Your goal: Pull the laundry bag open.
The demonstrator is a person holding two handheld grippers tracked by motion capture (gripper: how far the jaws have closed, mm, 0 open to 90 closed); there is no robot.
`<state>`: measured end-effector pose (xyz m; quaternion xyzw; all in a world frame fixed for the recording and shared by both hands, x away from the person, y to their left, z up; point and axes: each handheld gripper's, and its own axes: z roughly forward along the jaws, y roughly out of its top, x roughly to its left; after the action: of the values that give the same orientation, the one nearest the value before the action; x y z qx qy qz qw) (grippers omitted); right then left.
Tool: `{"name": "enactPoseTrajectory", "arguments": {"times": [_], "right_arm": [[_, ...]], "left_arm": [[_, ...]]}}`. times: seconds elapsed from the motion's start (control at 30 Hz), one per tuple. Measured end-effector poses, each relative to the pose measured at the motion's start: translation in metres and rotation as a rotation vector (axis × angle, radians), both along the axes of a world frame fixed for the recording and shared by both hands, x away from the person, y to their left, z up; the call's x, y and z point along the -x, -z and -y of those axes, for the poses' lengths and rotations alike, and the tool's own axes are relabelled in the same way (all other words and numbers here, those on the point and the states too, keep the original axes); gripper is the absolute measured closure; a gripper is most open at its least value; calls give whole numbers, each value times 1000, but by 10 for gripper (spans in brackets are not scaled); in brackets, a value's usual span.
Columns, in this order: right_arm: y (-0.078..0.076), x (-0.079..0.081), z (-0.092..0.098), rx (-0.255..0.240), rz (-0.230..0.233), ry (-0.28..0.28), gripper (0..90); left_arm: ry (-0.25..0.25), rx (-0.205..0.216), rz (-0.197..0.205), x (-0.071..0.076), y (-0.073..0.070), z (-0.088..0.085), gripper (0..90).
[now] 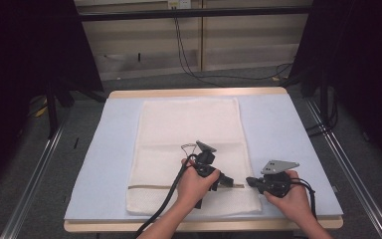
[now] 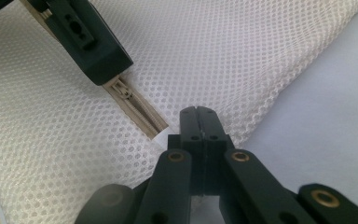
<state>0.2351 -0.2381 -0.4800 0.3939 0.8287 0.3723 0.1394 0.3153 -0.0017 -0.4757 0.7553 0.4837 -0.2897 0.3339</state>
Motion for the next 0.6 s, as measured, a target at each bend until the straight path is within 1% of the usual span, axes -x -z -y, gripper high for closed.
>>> {"name": "enactPoseTrajectory", "arguments": {"times": [0.07,0.23,0.33,0.37,0.4,0.43,0.47,0.5,0.57,0.6], "right_arm": [[0,0,0,-1,-2,2,900],[0,0,-1,4,-2,-3,900],[0,0,-1,4,-1,-4,900],[0,0,-1,4,-1,-4,900],[0,0,-1,3,-1,-3,900],[0,0,0,2,-2,-1,900],[0,0,0,2,-2,-1,900],[0,0,0,2,-2,-1,900],[0,0,-1,3,-3,-1,900],[0,0,-1,3,-4,-1,900]], "left_arm": [[10,-11,6,1,0,-5,873],[0,-9,3,0,-2,-12,873],[10,-11,6,0,-2,-16,873],[5,-2,3,0,-2,-16,873],[7,-12,9,0,-2,-19,873],[-5,-4,3,1,-2,-19,873],[7,-13,7,0,-3,-21,873],[2,-4,5,1,-2,-22,873],[0,-8,3,1,-3,-25,873],[1,2,1,1,-3,-26,873]]}}
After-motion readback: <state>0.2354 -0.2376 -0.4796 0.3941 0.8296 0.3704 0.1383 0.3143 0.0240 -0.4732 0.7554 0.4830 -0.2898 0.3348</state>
